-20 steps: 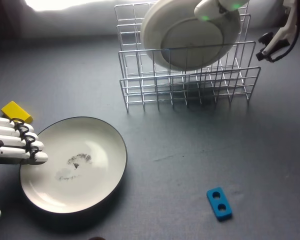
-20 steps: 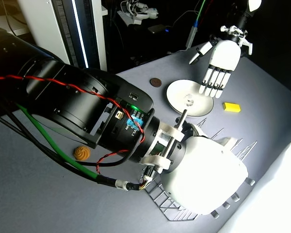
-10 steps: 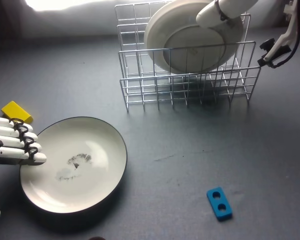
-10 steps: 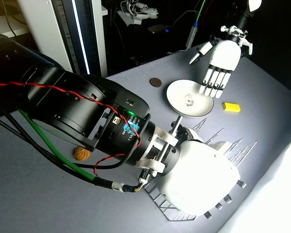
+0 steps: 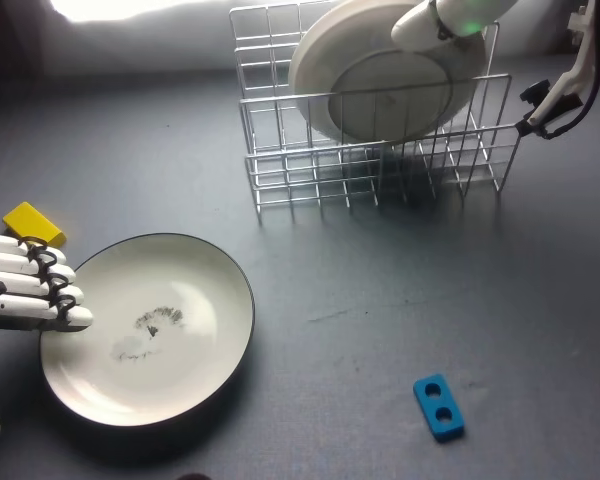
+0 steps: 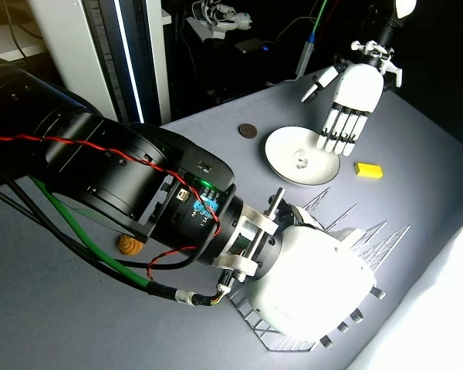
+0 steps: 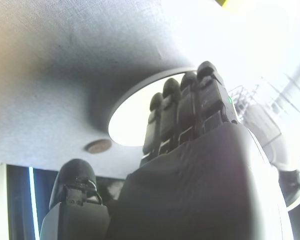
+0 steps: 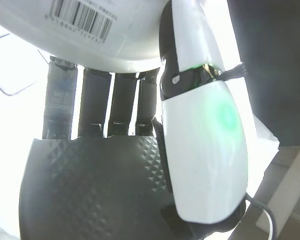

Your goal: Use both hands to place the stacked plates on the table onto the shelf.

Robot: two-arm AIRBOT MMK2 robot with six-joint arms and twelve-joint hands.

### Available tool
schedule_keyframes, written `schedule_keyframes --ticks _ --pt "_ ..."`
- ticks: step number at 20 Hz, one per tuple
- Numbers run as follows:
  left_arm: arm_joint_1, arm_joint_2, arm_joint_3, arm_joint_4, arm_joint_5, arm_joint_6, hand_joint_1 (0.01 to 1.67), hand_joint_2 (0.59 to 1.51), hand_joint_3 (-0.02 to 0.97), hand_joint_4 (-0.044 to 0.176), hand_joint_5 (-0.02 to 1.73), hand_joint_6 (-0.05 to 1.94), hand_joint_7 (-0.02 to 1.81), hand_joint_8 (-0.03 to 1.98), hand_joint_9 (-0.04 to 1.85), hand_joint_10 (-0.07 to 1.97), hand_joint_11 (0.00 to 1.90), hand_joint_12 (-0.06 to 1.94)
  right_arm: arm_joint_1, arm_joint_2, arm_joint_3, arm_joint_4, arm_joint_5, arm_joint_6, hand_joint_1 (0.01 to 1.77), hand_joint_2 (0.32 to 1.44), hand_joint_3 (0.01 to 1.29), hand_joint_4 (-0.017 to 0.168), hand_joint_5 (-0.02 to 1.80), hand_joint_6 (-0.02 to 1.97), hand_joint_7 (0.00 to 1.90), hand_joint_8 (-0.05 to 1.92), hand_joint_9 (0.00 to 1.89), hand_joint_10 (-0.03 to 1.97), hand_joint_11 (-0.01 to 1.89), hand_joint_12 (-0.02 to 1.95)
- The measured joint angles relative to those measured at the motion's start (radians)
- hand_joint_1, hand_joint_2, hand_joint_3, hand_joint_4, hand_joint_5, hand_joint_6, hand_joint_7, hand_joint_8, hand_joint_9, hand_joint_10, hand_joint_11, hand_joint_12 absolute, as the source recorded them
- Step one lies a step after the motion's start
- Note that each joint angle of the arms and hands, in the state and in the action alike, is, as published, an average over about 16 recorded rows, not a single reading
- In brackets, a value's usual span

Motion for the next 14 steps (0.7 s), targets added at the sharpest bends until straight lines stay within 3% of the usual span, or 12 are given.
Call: schedule_keyframes --ticks 10,14 --pt "0.000 0.000 0.000 0.002 0.001 0.000 0.02 1.130 0.019 0.005 0.04 0.01 0.07 0.01 0.02 0.00 0.01 0.00 0.006 0.012 -0.022 -0.011 0.015 0.000 1.14 1.01 0.02 -0.004 0.91 0.31 1.04 0.06 1.07 0.03 0.61 1.17" --pt "0.001 -0.001 0.000 0.002 0.001 0.000 0.02 1.130 0.019 0.005 0.06 0.01 0.08 0.02 0.02 0.00 0.01 0.00 0.014 0.024 -0.039 -0.038 0.032 -0.001 1.12 0.99 0.02 -0.002 0.93 0.08 1.04 0.02 1.05 0.02 0.57 1.14"
